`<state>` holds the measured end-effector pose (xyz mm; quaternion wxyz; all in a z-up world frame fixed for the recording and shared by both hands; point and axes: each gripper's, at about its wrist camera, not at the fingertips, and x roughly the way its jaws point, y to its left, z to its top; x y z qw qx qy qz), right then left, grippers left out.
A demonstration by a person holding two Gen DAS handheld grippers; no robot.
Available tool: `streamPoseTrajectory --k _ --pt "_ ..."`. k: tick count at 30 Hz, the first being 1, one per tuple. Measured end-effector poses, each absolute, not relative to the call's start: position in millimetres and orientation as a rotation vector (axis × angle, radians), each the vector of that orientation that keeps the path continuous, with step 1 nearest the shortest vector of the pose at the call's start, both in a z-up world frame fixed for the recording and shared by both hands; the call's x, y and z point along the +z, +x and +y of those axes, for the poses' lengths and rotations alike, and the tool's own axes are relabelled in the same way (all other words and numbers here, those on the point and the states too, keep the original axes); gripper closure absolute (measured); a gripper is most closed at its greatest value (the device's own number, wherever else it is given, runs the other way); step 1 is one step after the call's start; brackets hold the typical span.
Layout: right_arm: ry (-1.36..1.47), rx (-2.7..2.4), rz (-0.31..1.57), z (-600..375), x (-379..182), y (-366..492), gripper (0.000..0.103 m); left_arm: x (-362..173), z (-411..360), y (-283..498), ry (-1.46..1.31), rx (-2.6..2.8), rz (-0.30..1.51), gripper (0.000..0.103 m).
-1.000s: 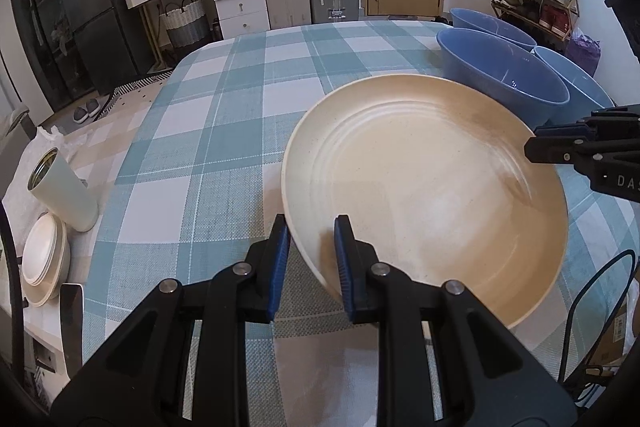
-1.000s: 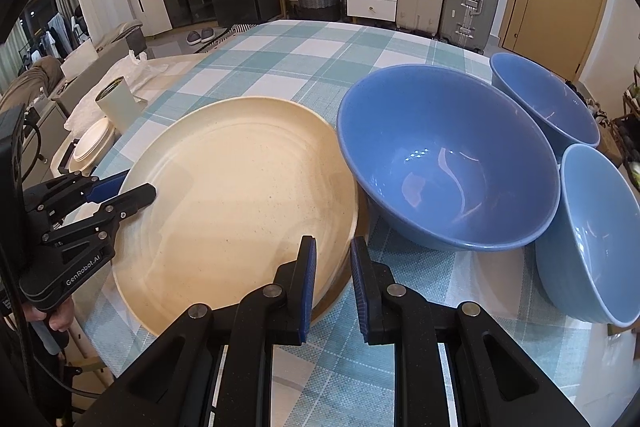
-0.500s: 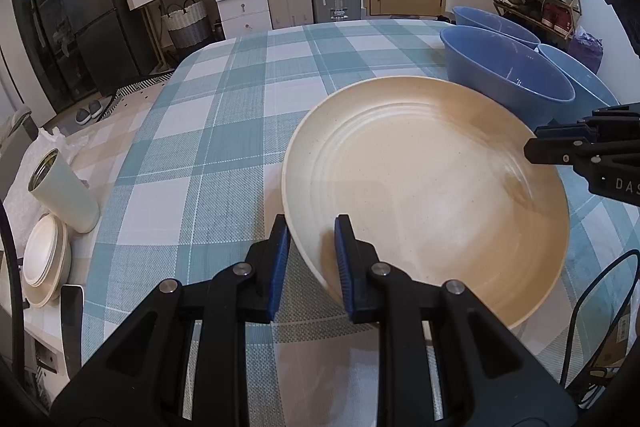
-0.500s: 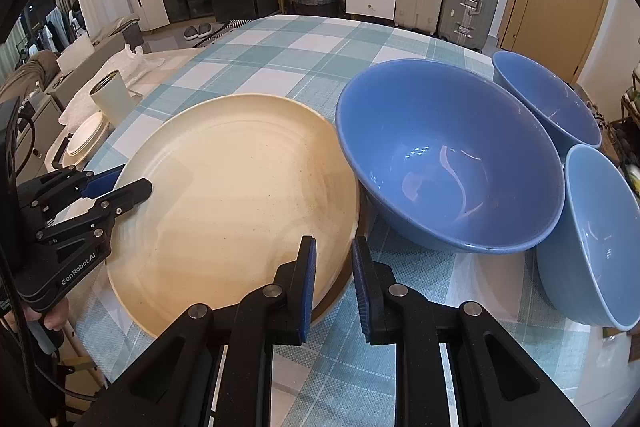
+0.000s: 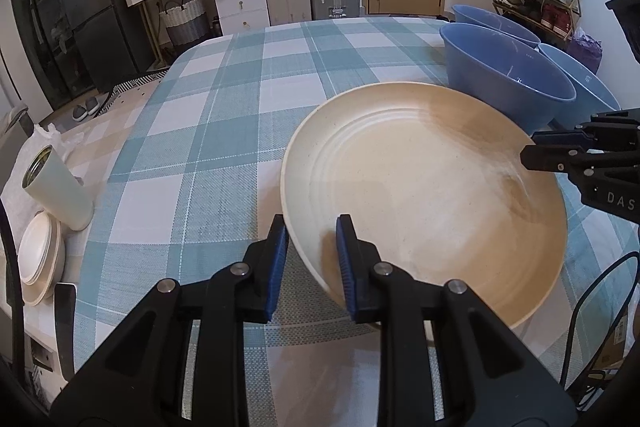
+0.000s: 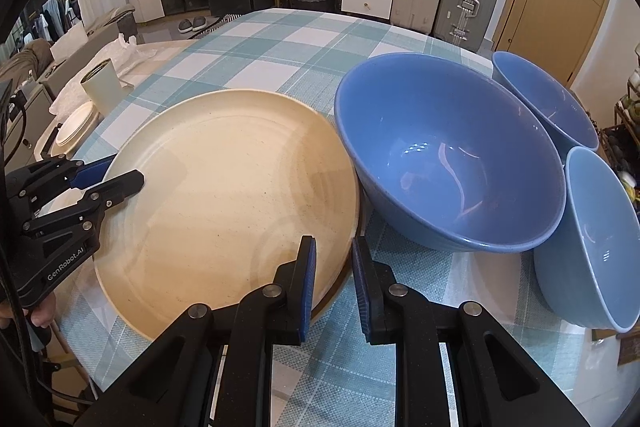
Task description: Organize plates and bowls
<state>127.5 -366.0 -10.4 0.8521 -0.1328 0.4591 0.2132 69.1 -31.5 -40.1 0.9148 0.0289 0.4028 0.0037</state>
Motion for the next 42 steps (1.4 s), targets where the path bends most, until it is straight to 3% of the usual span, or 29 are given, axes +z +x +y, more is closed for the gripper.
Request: streamPoseTrajectory --k 17,20,21,23,28,33,35,37,42 --pt "-0.377 0.453 0.92 -349.5 -9.2 115.0 0.084 -44.5 -26.6 72.1 0.019 -0.03 0.846 0.081" --pt "-0.361 0.457 0.922 -351.2 -7.0 115.3 0.083 -43.4 -25.5 70.7 0.015 -0.033 0.856 0.071" --pt "-0.354 0.457 0.922 -352.2 -6.0 115.6 0.08 -42.5 -25.1 70.2 0.014 -0.034 0.858 0.065" --pt "-0.344 0.456 0.918 -353.8 -3.1 115.1 0.076 -38.1 -23.2 66.2 0.004 -0.042 0.839 0.044" --pt "-0.306 0.495 0.883 -358.0 10.6 107.4 0.031 -25.2 -14.3 58.6 -0.034 -0.068 0.813 0.028" --pt "-0.299 0.512 0.838 -357.2 27.6 98.8 0.018 -12.0 -6.7 55.1 -0.086 -0.088 0.827 0.025" --pt "-0.296 0.509 0.823 -357.2 33.7 97.1 0.017 -6.1 -6.0 52.1 -0.092 -0.095 0.82 0.016" --pt "-0.291 0.503 0.817 -357.5 38.8 96.6 0.009 -0.4 -5.8 49.1 -0.094 -0.091 0.807 0.003" --pt "-0.278 0.49 0.8 -359.5 47.6 99.0 0.003 12.1 -9.0 43.9 -0.08 -0.09 0.775 0.002"
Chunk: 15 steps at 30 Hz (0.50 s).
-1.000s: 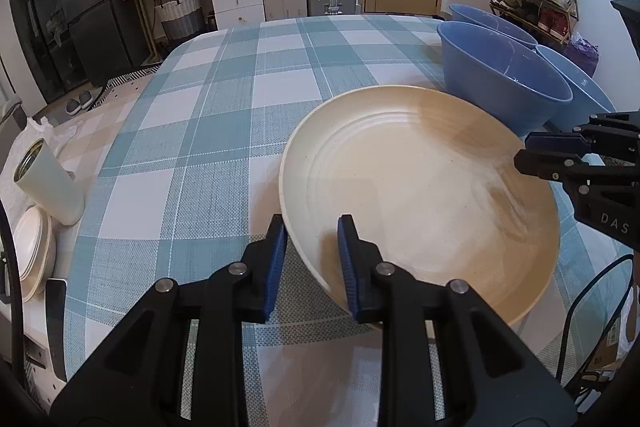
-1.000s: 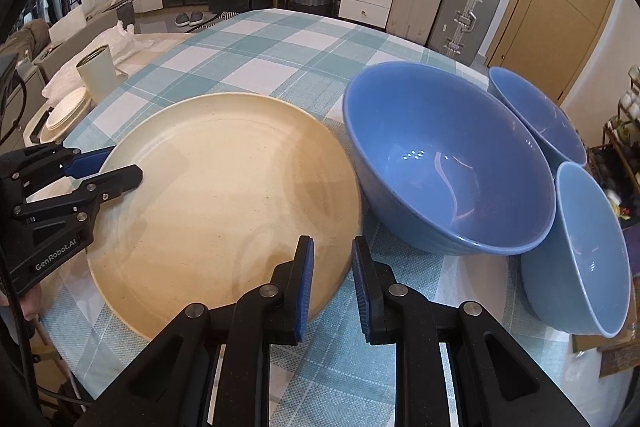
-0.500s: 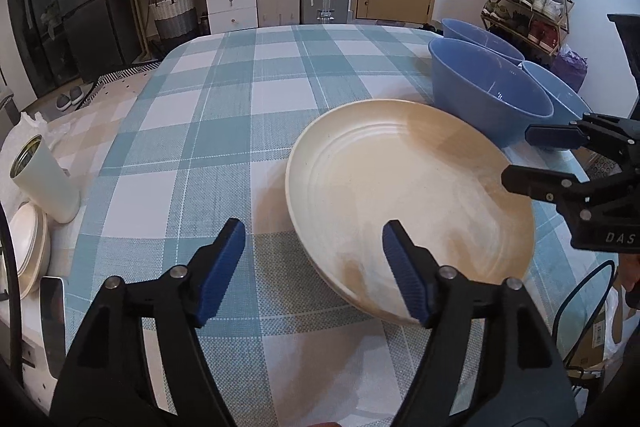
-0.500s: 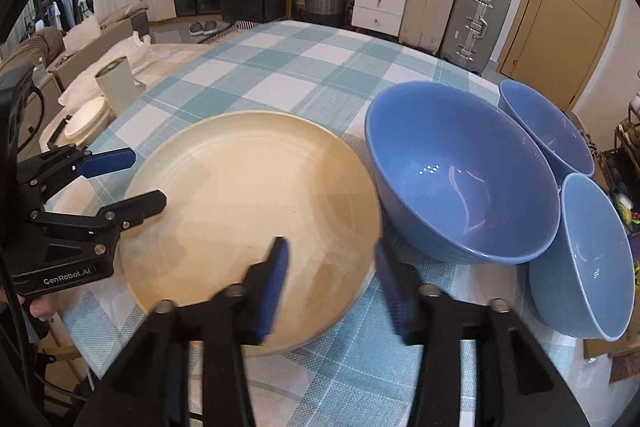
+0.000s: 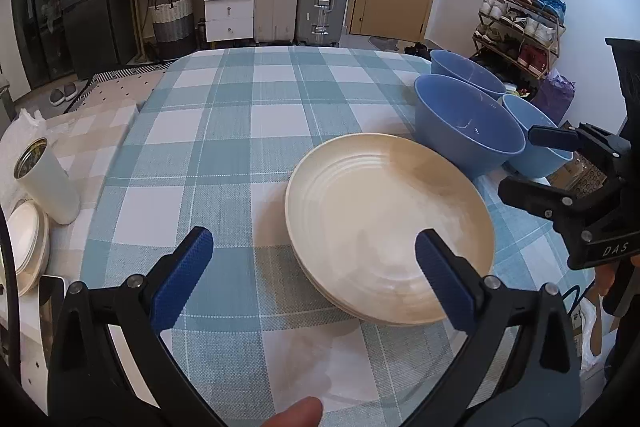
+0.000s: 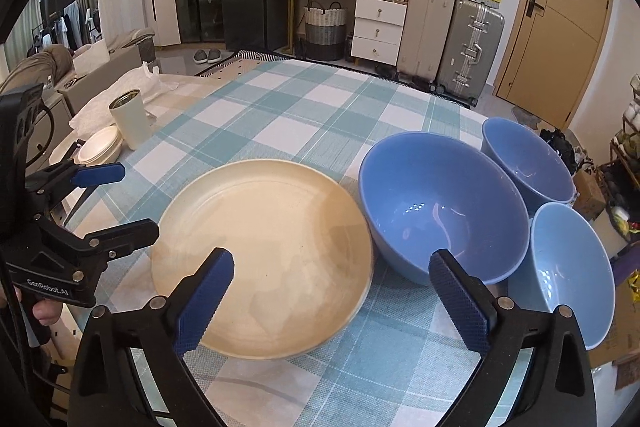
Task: Organize plates and bowls
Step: 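Withdraw both open tools from the cream plate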
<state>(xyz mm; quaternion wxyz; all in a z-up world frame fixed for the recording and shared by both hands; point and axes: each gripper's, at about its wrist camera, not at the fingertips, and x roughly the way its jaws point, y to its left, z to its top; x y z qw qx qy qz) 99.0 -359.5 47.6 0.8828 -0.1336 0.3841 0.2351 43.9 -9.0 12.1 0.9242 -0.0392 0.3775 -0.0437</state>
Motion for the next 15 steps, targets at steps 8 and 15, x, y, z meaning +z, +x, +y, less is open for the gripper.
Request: streamPoseTrajectory --k 8,15 --pt "-0.235 0.484 0.787 -374.6 63.6 100.3 0.002 24.7 -24.9 46.5 -0.054 -0.113 0.762 0.002" --pt "-0.204 0.475 0.774 -391.6 79.7 100.8 0.001 37.2 -41.7 53.1 -0.056 -0.151 0.754 0.002"
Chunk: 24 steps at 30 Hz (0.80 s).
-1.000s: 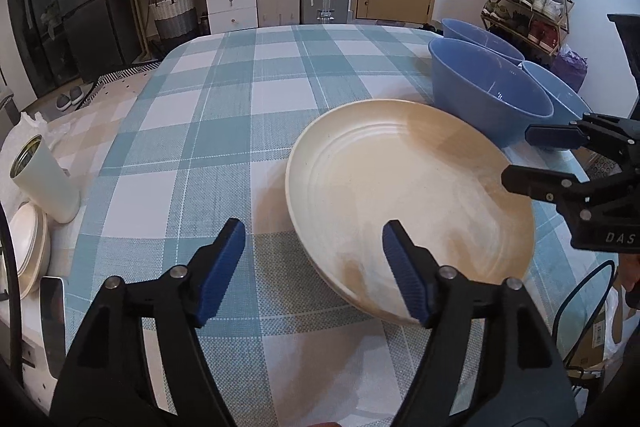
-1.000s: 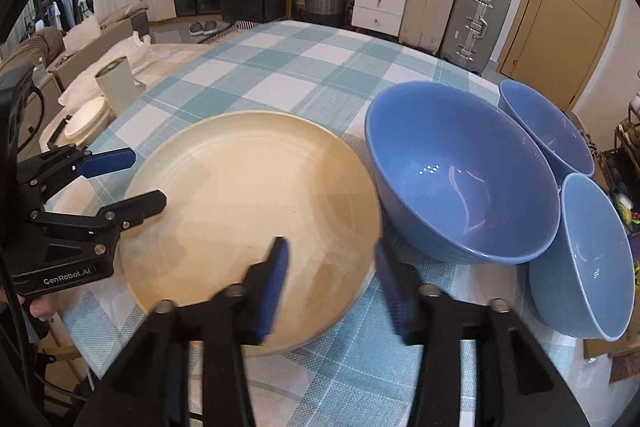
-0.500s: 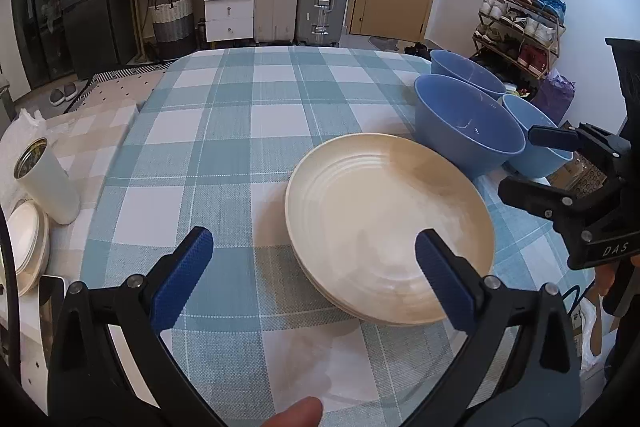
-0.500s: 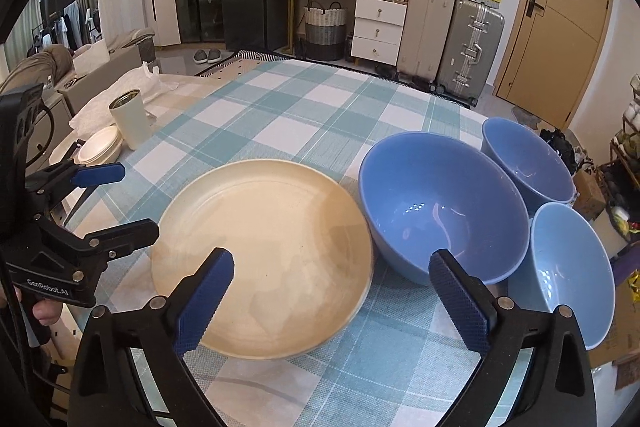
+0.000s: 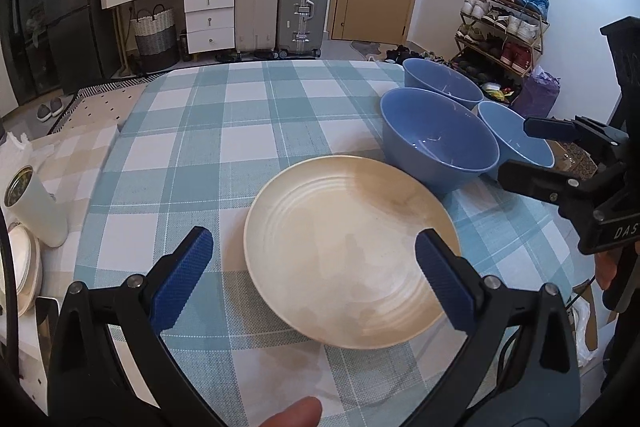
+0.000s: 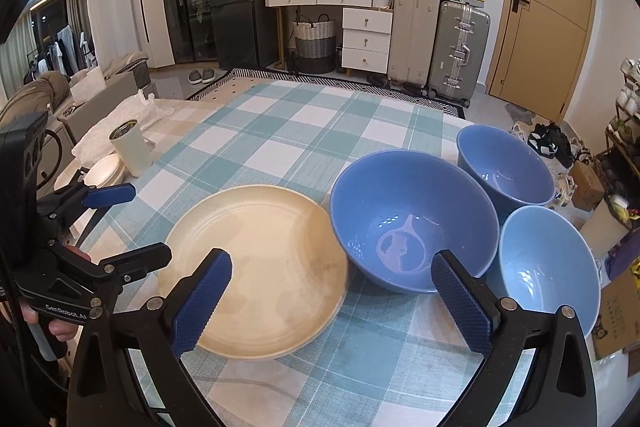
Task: Organize plates and bowls
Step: 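Withdraw both open tools from the cream plate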
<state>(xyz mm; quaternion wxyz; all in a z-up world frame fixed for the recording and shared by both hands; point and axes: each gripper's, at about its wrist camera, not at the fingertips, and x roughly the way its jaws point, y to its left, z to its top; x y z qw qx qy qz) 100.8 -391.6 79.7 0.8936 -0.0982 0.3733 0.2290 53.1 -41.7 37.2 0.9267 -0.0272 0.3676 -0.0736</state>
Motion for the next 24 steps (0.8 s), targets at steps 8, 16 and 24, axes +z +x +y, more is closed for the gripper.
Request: streamPoseTrajectory --k 8,16,24 --pt "-0.207 0.462 0.75 -404.1 98.5 101.0 0.001 53.0 -62.2 60.7 -0.025 -0.175 0.734 0.002" --pt "-0.19 0.462 0.731 -419.1 116.4 102.5 0.001 67.7 -78.7 72.5 -0.008 -0.186 0.717 0.002" --pt "-0.167 0.44 0.706 -442.6 135.8 105.5 0.001 78.9 -98.9 88.1 0.018 -0.2 0.706 0.002"
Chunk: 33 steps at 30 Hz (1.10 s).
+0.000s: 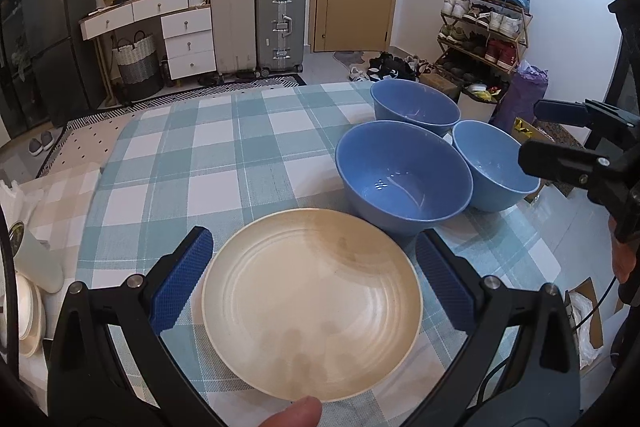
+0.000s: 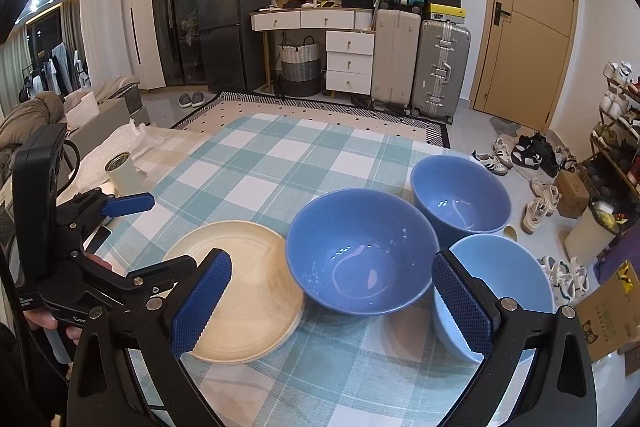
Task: Organize plates and bowls
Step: 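Withdraw both open tools from the cream plate, then move both open tools toward the blue bowls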
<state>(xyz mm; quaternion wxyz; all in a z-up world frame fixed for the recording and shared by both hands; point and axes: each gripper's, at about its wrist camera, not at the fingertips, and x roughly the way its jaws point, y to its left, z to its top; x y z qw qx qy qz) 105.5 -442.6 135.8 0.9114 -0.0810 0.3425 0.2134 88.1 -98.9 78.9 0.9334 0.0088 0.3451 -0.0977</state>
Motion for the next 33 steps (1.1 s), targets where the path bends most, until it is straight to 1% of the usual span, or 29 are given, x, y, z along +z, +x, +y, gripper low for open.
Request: streamPoseTrajectory --k 16,25,33 --pt "-0.108 0.34 0.684 -498.7 164.4 135.8 0.001 108.7 -124.8 140.6 0.027 -0.222 0.685 0.002" --pt "-0.086 0.3 0.701 -521.5 166.1 159.8 0.001 119.0 -142.2 173.7 0.038 -0.243 0.688 0.002" --pt "-0.068 0.281 0.731 -535.6 159.1 182.4 0.001 114.4 -157.5 206.5 0.051 -0.257 0.713 0.002"
